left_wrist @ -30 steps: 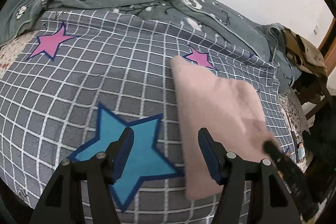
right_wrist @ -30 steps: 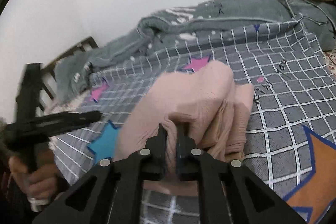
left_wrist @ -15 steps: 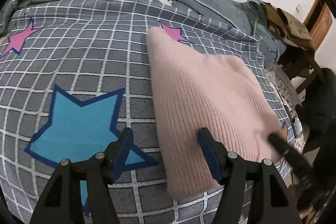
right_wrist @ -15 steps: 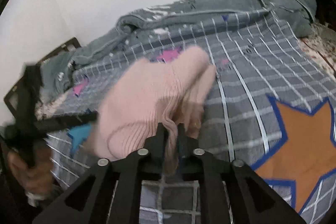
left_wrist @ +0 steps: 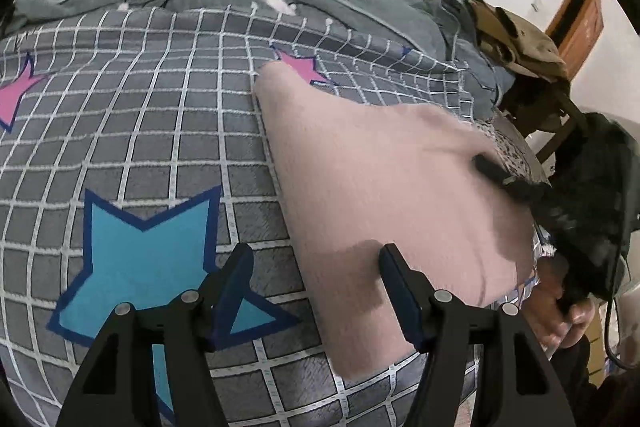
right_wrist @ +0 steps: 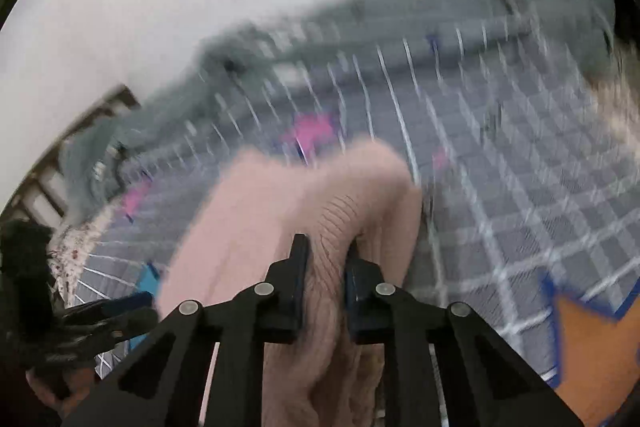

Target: Fold small clothes

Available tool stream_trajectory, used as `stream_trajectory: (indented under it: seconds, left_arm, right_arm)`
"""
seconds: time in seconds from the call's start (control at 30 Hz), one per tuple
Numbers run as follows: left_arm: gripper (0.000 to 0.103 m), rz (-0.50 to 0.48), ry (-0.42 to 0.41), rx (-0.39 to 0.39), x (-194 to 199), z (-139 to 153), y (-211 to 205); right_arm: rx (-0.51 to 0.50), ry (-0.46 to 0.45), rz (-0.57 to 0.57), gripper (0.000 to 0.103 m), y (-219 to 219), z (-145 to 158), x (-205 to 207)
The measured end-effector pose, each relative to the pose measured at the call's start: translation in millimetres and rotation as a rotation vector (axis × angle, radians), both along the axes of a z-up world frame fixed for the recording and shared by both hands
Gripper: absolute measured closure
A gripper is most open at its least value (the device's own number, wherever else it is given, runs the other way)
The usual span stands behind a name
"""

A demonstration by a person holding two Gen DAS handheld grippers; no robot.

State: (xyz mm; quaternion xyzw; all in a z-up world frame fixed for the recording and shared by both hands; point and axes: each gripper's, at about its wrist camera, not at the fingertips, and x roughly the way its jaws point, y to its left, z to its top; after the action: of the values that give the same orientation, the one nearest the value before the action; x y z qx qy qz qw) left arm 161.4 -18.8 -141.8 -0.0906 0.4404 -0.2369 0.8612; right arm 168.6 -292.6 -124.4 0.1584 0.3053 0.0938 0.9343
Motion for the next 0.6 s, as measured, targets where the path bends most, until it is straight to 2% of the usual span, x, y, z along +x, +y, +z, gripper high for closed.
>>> stream_trajectory:
  seconds: [0.07, 0.1, 0.13, 0.17, 0.23, 0.3, 0.4, 0.5, 0.6]
  left_arm:
    - [0.039, -0.005, -0.012, -0.015, 0.5, 3.2, 0.9]
    - [0.039, -0.002, -0.01, -0.016, 2.3, 4.6, -1.1]
    - [0.039, 0.003, -0.005, -0.005, 4.2, 4.7, -3.7]
    - [0.039, 0.004, 0.0, 0.007, 5.3, 4.6, -6.3]
    - [0.039, 0.006, 0.0, 0.022, 4.6, 5.0, -9.0]
    - [0.039, 0.009, -0.004, 0.025, 5.3, 5.1, -8.6]
    - [0.039, 0.028, 0.026, -0.022, 14.0, 3.4, -5.0]
    - [0.039, 0.036, 0.082, -0.087, 28.3, -2.9, -3.4]
    - [0.039, 0.038, 0.114, -0.106, 39.0, -8.6, -7.6]
  right_arm:
    - [0.056, -0.017, -0.053, 0.087, -15.3, -1.3, -8.2]
    - [0.062, 0.05, -0.084, 0.087, -20.3, -16.4, -3.0]
    - [0.031, 0.124, -0.075, 0.086, -18.0, -33.1, 5.4]
    - [-0.01, 0.16, -0.068, 0.086, -14.8, -45.0, 9.2]
    - [-0.044, 0.112, -0.08, 0.076, -13.6, -41.4, 0.9]
    - [-0.046, 0.114, -0.071, 0.071, -14.8, -32.5, -2.0]
    - [-0.018, 0.133, -0.049, 0.064, -16.1, -25.8, 0.2]
    - [0.007, 0.169, -0.021, 0.053, -17.0, -28.8, 6.7]
    - [0.051, 0.195, -0.01, 0.048, -18.9, -36.8, 9.3]
